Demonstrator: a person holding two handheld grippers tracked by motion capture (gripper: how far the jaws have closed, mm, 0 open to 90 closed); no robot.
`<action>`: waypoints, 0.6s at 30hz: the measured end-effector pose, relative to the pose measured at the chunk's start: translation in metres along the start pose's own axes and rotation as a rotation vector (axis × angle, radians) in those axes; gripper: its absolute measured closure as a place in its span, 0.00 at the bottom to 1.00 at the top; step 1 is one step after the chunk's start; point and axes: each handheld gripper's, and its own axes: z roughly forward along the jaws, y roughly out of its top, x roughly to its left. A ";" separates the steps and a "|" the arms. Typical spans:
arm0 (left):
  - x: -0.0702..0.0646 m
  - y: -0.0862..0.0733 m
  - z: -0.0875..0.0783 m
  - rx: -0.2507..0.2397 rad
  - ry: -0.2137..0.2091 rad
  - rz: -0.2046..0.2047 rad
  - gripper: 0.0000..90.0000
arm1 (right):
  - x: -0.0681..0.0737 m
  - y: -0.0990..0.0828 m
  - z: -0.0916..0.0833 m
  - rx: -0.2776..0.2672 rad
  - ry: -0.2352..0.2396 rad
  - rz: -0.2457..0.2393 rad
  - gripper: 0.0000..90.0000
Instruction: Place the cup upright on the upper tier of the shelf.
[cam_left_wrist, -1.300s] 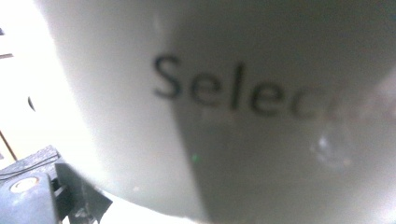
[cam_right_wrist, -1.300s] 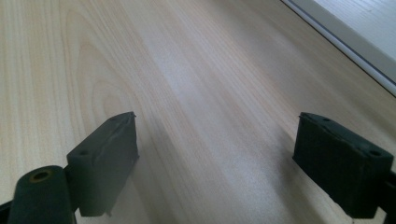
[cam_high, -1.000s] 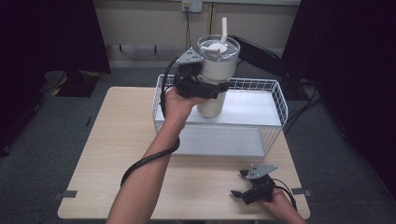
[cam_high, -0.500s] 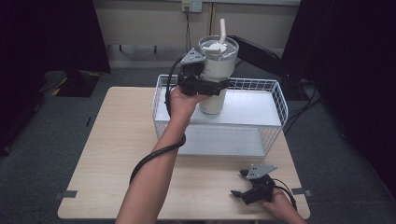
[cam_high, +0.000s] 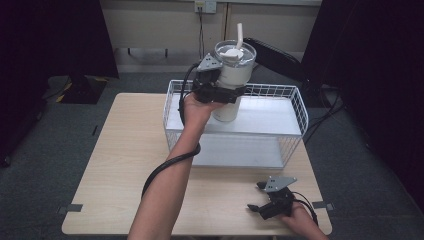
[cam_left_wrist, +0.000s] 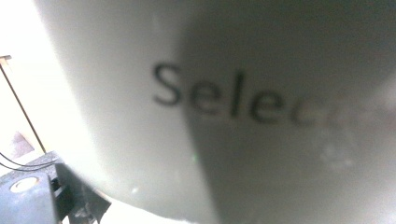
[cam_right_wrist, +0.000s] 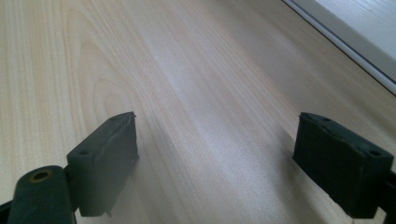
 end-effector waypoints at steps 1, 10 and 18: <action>0.001 0.000 0.001 -0.003 0.003 0.000 0.10 | 0.000 0.000 0.000 0.000 0.000 0.000 0.15; 0.003 -0.004 0.001 -0.019 0.015 0.000 0.10 | 0.000 0.000 0.000 0.000 0.000 0.000 0.15; 0.004 -0.009 -0.004 -0.035 0.007 0.001 0.10 | 0.000 0.000 0.000 0.000 0.000 -0.001 0.15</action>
